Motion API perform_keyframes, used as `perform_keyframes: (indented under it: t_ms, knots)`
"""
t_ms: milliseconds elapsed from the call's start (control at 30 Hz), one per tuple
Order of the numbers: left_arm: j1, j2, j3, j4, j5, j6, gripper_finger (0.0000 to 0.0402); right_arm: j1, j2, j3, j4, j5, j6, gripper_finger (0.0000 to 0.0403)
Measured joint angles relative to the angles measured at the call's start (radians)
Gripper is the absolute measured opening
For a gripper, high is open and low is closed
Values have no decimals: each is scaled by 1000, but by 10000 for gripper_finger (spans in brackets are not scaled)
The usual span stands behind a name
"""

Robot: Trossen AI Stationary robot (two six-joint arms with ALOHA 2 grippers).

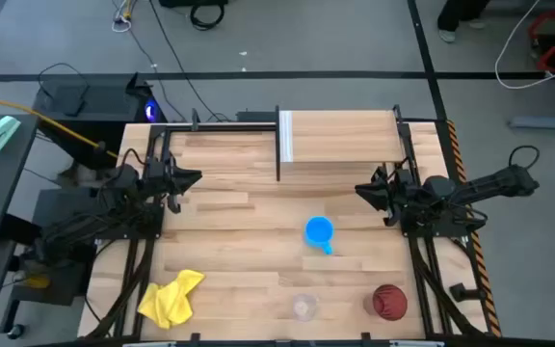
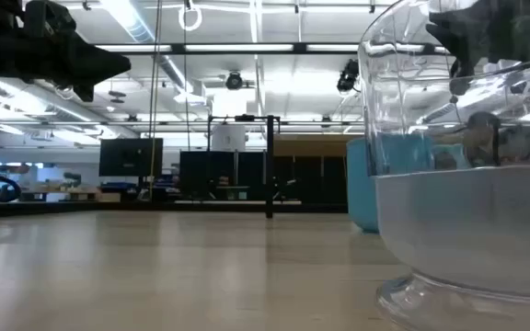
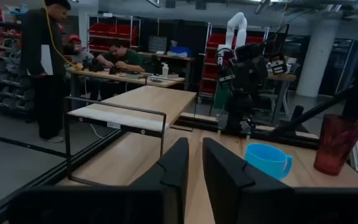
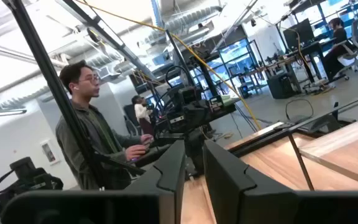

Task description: Stack small to large cups/mugs on shelf

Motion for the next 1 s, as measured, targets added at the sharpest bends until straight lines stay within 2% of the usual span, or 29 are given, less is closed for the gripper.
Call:
perform_keyframes:
  t_ms: [1000]
  knots:
    - [0, 0, 0, 0, 0, 0, 61, 0, 0, 0, 0, 0, 0, 66]
